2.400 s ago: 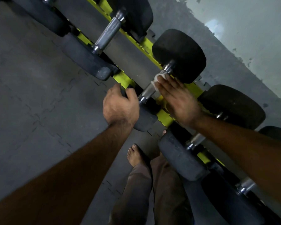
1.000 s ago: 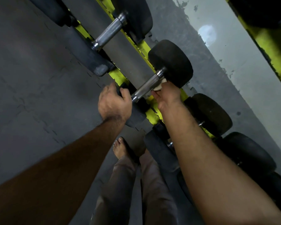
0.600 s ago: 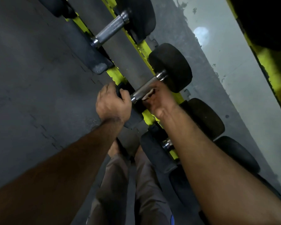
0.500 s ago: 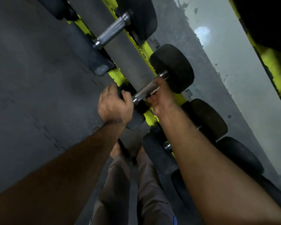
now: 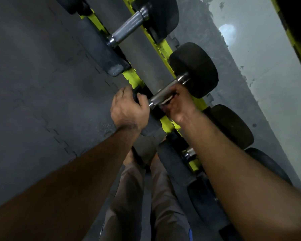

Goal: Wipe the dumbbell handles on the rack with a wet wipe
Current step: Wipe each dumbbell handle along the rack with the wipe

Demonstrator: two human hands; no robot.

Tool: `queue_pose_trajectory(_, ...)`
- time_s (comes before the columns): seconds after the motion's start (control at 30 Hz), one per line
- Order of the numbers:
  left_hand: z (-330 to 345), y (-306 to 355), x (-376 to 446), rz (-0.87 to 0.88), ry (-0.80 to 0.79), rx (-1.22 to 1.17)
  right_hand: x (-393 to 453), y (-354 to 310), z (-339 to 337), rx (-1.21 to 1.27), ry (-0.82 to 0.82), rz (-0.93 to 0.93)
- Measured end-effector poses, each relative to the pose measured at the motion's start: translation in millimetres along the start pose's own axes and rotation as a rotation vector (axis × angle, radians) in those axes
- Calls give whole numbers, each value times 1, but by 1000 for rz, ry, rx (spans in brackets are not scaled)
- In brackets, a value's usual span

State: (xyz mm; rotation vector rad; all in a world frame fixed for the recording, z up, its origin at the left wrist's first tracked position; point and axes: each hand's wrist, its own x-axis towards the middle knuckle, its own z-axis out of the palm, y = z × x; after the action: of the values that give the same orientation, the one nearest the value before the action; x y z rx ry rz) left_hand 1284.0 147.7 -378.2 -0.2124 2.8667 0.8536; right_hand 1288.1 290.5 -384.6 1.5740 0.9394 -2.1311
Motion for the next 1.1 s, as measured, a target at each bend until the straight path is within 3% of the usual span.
queue_pose_trajectory(0.07,-1,0,-1,-18,-2,7,4,10,3,14,-15,-30)
queue_pose_trajectory(0.2,-1,0,0,-9,13,10,8,17,-4,-167,-141,96)
queue_pose_trajectory(0.33,0,-1,-1,-23,0,8,17,-5,-6,79,-215,14)
queue_pose_trajectory(0.47,-1,-1,-1,-21,-24,33,16,32,-3,56,-282,46)
queue_pose_trajectory(0.57,0,-1,-1,-9,-25,23,21,10,-8,3,-242,-58)
queue_pose_trajectory(0.67,0,-3,1,-17,-24,18,24,15,-6,155,-142,-183)
queue_pose_trajectory(0.8,0,-1,0,-3,-34,20,22,24,3,123,-39,-152)
queue_pose_trajectory(0.9,0,-1,-1,-2,-20,5,30,2,13,305,118,-194)
queue_pose_trajectory(1.0,-1,0,-1,-12,-11,5,26,20,20,308,71,-270)
queue_pose_trajectory(1.1,-2,1,-1,-2,-15,3,22,17,7,246,18,-234)
